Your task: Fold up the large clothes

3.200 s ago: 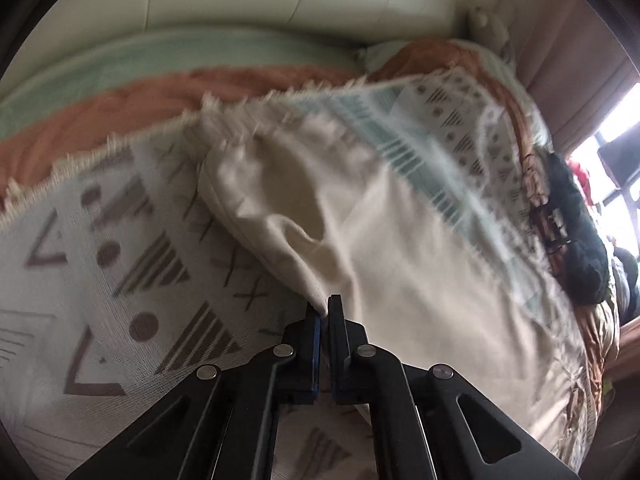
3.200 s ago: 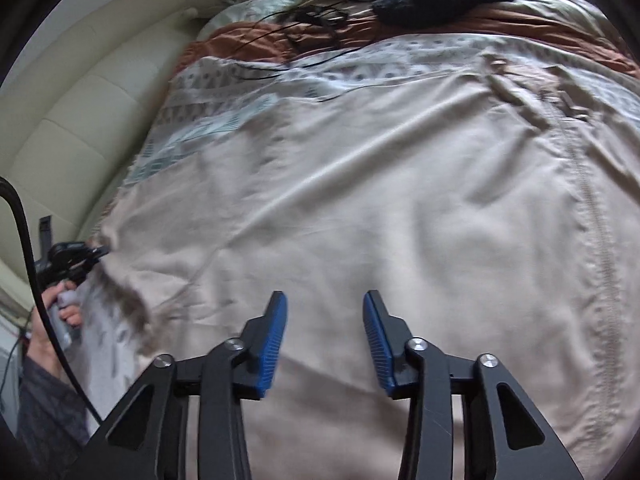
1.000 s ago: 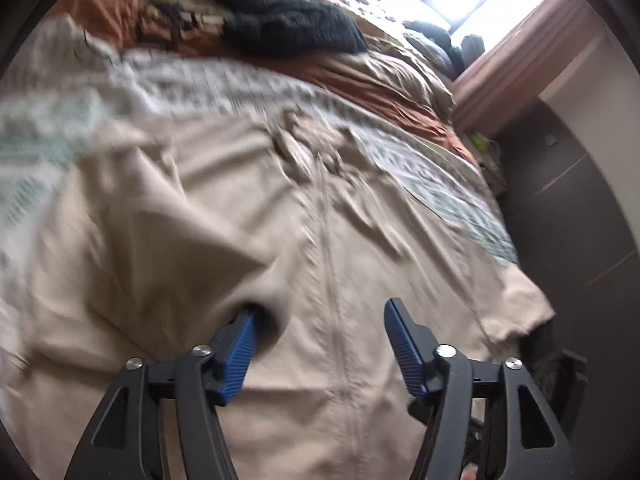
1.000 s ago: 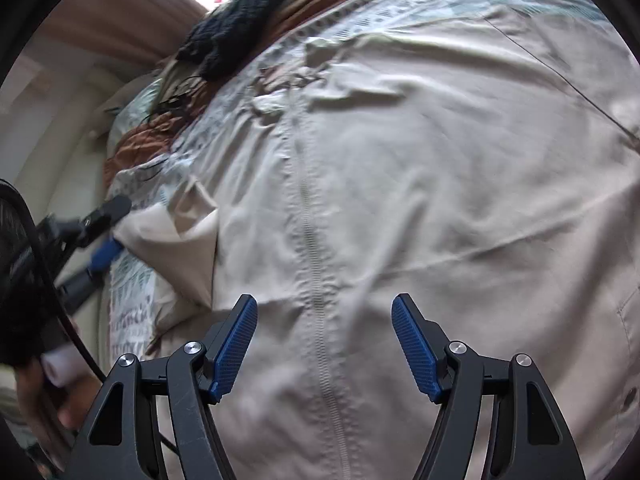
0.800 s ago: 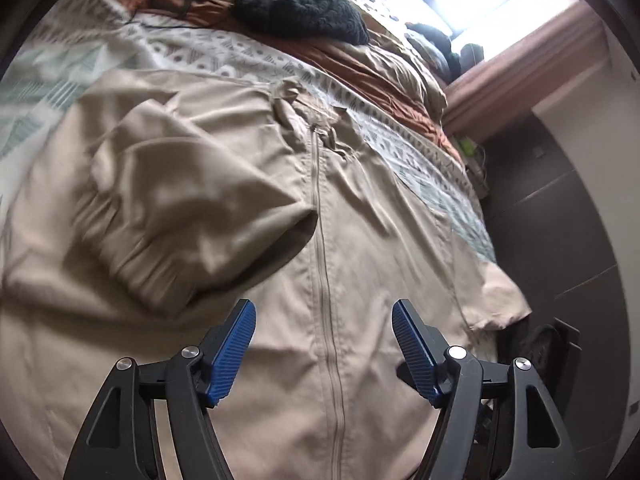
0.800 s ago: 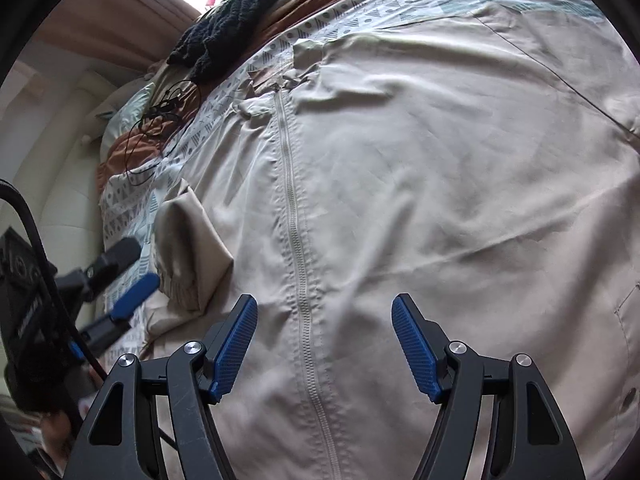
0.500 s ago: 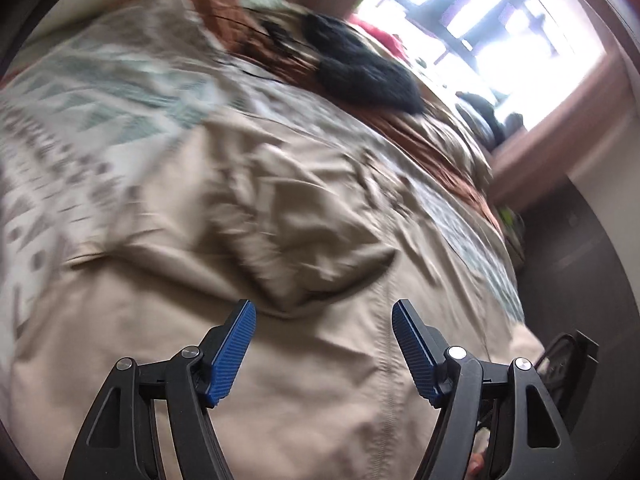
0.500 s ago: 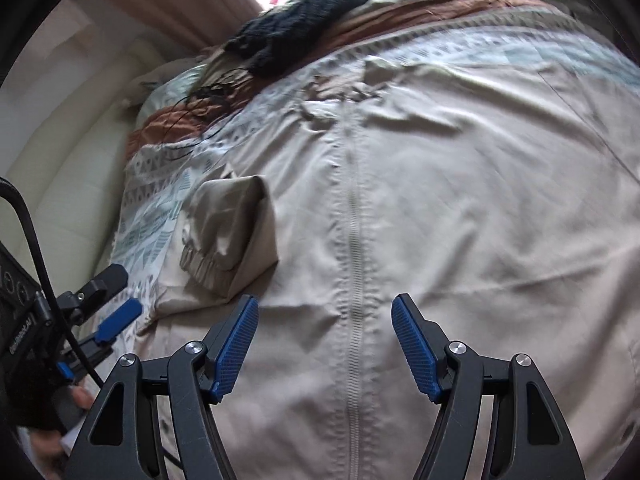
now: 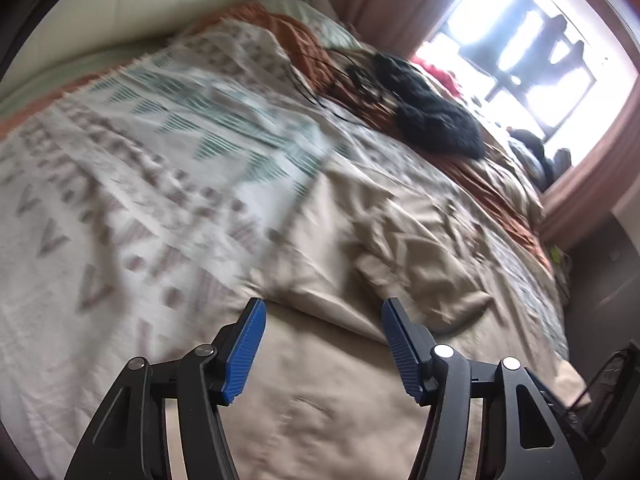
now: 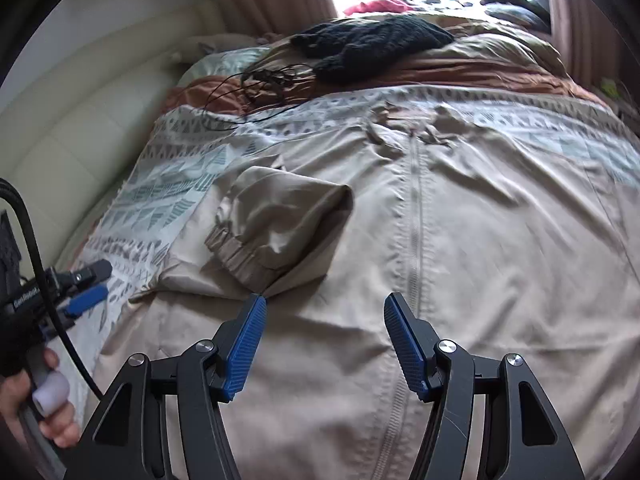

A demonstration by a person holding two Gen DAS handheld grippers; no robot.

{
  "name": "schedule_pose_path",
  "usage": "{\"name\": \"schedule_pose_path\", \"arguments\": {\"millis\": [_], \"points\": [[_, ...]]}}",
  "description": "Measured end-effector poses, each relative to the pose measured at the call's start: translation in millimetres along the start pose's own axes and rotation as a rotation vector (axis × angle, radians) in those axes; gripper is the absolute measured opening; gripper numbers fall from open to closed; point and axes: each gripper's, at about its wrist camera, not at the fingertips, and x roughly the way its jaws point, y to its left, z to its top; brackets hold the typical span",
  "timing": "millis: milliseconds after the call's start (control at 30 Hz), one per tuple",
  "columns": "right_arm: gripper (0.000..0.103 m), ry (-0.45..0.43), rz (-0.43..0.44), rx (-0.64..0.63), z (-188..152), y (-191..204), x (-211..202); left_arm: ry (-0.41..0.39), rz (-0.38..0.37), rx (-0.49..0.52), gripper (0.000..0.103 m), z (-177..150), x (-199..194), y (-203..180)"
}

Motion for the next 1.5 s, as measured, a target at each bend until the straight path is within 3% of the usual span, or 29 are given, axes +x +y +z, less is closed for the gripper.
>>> {"name": "schedule_pose_path", "arguments": {"millis": [300, 567, 667, 800, 900, 933, 1067, 1500], "points": [[0.062, 0.030, -0.026, -0.176, 27, 57, 30, -0.028, 0.012, -0.092, 0.046, 14, -8, 44], [0.062, 0.160, -0.068, -0.275, 37, 93, 96, -0.011, -0.001, -0.197, 0.040, 14, -4, 70], [0.062, 0.206, -0.063, -0.296, 31, 100, 118, -0.018, -0.008, -0.213, 0.040, 15, -6, 73], [0.062, 0.262, -0.143, -0.297, 24, 96, 148, -0.015, -0.012, -0.221, 0.040, 15, -6, 76], [0.050, 0.289, -0.136, -0.224, 20, 80, 156, -0.010, -0.026, -0.227, 0.040, 15, -5, 77], [0.034, 0.282, -0.127, -0.221, 19, 77, 154, -0.012, -0.025, -0.224, 0.040, 15, -5, 76], [0.015, 0.265, -0.094, -0.194, 27, 66, 133, -0.014, -0.033, -0.212, 0.040, 15, -6, 71], [0.013, 0.007, 0.071, 0.197, 76, -16, -11, 0.002, -0.045, -0.198, 0.040, 10, -1, 62]]}}
